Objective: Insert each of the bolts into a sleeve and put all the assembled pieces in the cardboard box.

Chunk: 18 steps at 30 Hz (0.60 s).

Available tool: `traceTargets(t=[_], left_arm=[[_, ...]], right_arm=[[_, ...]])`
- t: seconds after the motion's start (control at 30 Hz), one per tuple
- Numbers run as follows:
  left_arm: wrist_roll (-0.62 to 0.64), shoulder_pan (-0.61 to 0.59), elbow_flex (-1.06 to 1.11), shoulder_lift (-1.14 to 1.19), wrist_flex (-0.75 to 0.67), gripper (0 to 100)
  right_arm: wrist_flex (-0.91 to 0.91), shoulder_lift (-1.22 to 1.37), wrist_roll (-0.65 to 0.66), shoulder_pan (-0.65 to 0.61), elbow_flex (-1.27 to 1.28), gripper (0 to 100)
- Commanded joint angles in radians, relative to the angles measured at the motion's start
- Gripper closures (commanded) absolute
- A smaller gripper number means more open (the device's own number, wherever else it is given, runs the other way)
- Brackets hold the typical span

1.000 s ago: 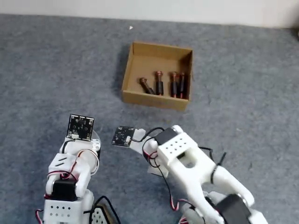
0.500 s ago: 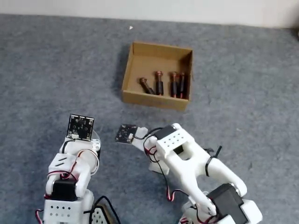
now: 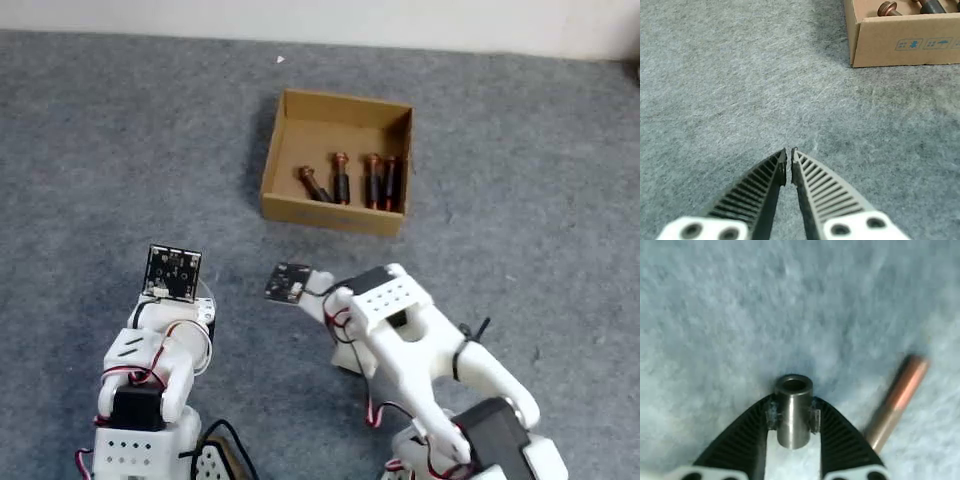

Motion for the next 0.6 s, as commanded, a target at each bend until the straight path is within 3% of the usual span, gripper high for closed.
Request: traceTargets(t=[0.0, 0.27, 0.57], left_arm=[[-0.014, -0.013, -0.005, -0.012, -0.018, 95], [-0.014, -0.013, -0.005, -0.012, -0.018, 95], [-0.017, -0.013, -0.013, -0.01, -0.018, 95]], right_arm=[[0.104, -0.179, -0.078, 0.065, -0.07, 99.5], [0.182, -0.59, -0.348, 0.197, -0.087, 99.5], [0.163, -0.868, -0.589, 0.493, -0.033, 99.5]])
